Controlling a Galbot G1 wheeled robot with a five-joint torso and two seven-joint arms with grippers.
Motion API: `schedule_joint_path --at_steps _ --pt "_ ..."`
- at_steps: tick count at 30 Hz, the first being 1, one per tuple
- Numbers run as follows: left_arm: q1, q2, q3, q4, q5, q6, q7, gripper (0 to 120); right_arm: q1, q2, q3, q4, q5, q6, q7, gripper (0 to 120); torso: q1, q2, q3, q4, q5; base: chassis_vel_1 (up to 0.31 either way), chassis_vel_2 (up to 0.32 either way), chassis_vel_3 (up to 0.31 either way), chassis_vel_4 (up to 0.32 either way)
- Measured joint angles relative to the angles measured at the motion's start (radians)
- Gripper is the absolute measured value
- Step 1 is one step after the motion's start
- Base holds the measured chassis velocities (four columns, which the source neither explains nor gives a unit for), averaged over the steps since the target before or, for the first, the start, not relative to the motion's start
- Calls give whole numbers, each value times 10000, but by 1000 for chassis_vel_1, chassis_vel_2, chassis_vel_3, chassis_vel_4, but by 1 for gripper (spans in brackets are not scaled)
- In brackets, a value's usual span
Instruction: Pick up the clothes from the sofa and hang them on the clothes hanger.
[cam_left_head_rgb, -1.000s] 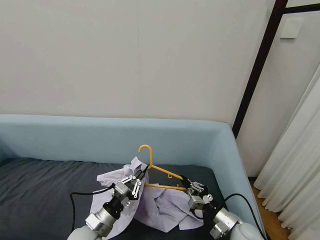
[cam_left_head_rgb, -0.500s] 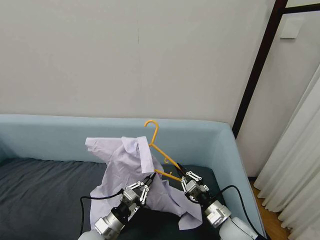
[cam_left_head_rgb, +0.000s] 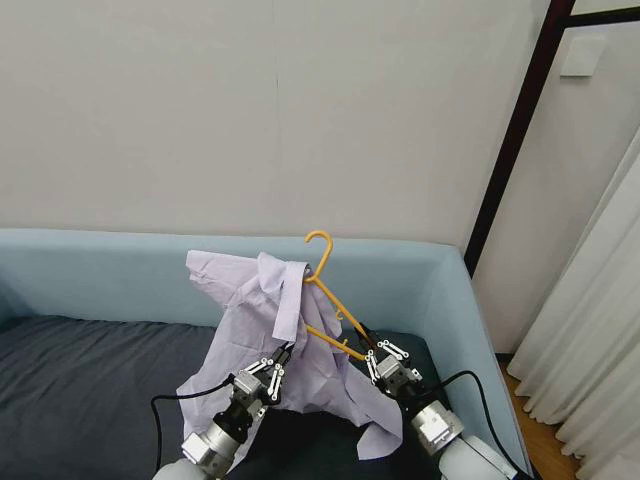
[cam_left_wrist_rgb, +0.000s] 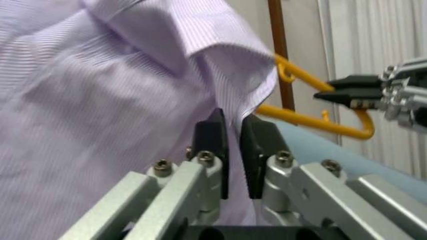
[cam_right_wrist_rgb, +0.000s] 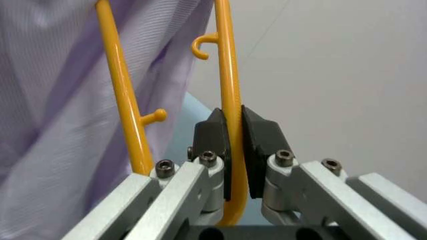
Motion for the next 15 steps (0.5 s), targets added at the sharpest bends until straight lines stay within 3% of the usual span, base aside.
schedule_joint_path --at_steps 4,8,9,12,13,15 --pt "82 498 -384 694 29 -827 352 30 75 136 242 -433 -324 317 -61 5 0 0 0 -1 0 0 0 0 0" --pt "96 1486 -1321 1760 -353 -1942 2198 48 164 257 320 -649 -586 579 -144 5 0 0 0 1 -2 0 0 0 0" --pt "96 1486 -1321 1760 -353 -1942 2198 48 164 257 320 -649 -586 579 -144 5 0 0 0 1 -2 0 0 0 0" --pt "129 2196 -2198 2064 -1709 -2149 3739 62 193 311 321 -753 -705 698 -198 5 0 0 0 2 -4 0 0 0 0" --pt "129 2196 -2198 2064 -1709 -2149 3739 62 193 311 321 -753 -705 698 -198 5 0 0 0 2 -4 0 0 0 0" --pt "77 2616 -2777 1986 -2917 -1871 4526 71 183 391 321 -815 -828 800 -229 5 1 0 0 2 -2 0 0 0 0"
